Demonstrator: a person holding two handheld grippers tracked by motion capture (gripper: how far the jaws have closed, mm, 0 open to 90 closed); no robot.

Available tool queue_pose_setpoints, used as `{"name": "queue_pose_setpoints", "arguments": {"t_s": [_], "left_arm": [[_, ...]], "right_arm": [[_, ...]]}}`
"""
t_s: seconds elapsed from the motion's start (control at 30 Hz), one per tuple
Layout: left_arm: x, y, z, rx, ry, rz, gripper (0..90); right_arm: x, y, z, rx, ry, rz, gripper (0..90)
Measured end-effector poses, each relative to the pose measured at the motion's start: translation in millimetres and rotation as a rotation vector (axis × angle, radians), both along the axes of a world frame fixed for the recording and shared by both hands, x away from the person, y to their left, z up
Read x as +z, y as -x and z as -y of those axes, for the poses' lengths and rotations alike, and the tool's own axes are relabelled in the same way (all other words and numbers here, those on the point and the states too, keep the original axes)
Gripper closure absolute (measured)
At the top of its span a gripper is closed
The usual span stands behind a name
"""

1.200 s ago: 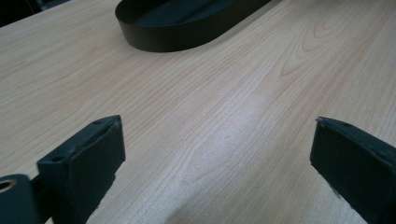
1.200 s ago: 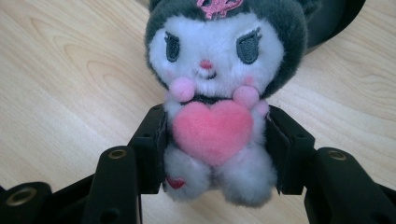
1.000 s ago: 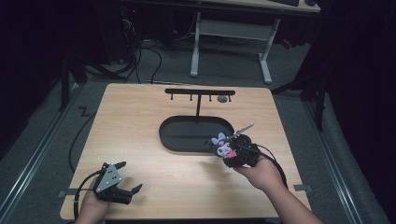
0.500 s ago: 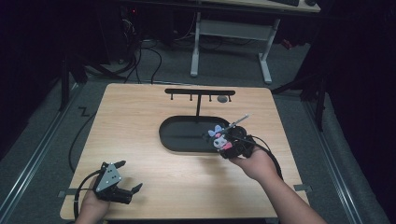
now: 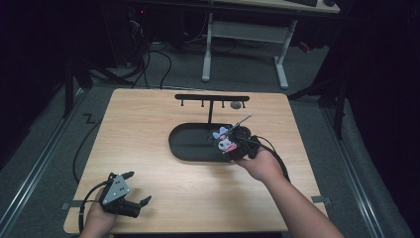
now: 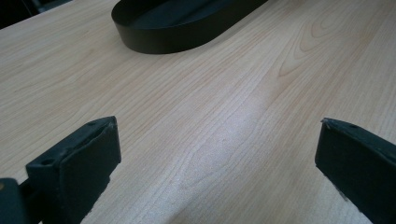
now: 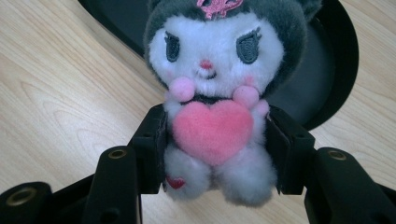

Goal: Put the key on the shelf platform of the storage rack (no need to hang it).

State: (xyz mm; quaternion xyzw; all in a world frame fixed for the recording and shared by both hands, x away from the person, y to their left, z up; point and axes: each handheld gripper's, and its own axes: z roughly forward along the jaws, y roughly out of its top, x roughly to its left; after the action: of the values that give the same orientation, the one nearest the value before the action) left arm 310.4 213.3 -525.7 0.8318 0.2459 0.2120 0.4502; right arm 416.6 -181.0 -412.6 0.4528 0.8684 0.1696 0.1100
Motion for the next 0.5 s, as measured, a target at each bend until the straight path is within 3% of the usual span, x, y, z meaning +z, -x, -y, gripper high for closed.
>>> {"name": "queue_pose_setpoints", "arguments": {"t_s": [0.43,0.5], "left_arm": [[-0.2,-1.9,1.8,-0.012,-0.014,-0.008,2.1],[-0.8,-2.0,1.2,-0.011,-0.011,-0.004,2.1]], "right_arm": [[-9.1,-28.7,-19.8,0.010,0.002,-0.007,47.6],[-11.7,-33.5,-22.3,0.011,0.021,-0.003,47.6]]}}
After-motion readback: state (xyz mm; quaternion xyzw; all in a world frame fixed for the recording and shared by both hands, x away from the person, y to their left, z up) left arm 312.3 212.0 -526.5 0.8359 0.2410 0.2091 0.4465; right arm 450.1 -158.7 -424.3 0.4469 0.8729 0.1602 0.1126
